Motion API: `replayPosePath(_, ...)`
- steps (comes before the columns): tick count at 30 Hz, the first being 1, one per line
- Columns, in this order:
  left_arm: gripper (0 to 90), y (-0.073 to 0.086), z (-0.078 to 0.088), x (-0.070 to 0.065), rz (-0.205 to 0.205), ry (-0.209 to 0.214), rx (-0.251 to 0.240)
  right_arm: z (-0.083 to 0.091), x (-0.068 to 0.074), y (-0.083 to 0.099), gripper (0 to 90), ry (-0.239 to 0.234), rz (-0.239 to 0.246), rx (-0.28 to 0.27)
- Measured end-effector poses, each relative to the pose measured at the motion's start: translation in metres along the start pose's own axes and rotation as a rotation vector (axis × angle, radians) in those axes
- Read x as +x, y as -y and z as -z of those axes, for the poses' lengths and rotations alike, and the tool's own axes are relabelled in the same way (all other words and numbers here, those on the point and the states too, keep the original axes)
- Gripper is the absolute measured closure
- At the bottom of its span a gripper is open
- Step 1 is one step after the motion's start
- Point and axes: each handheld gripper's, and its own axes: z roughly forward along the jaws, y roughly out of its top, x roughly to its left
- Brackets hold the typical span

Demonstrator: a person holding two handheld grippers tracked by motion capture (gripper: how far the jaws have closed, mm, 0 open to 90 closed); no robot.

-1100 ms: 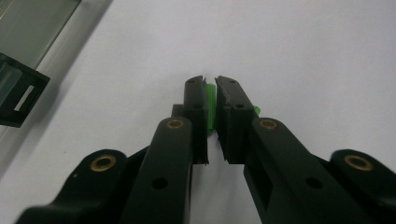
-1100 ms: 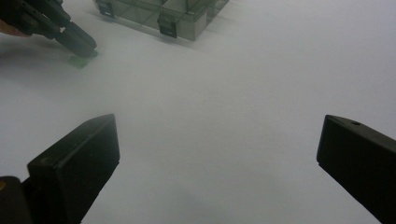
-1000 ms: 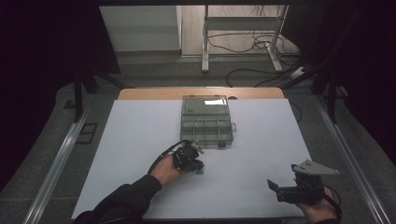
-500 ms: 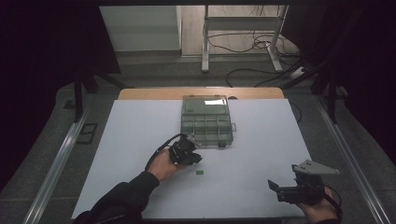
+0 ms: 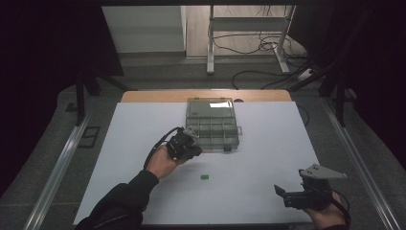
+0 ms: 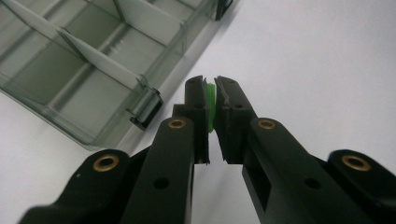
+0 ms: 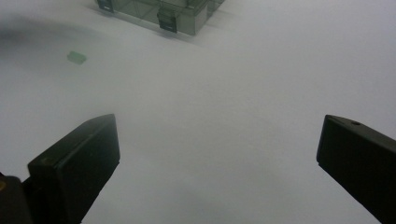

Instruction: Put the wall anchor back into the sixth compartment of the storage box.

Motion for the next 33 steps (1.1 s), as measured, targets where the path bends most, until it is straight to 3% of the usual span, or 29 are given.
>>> replayPosePath(17,84.3,-0.019,0.001,0.014,0.012,-0.042,-0.034,0.0,0.0,0.0,0.0,-0.003,0.001,0.006)
replayPosePath(33,83.9,-0.039,-0.009,0.031,0.028,-0.069,-0.046,-0.001,0.0,0.0,0.0,-0.005,0.001,0.008)
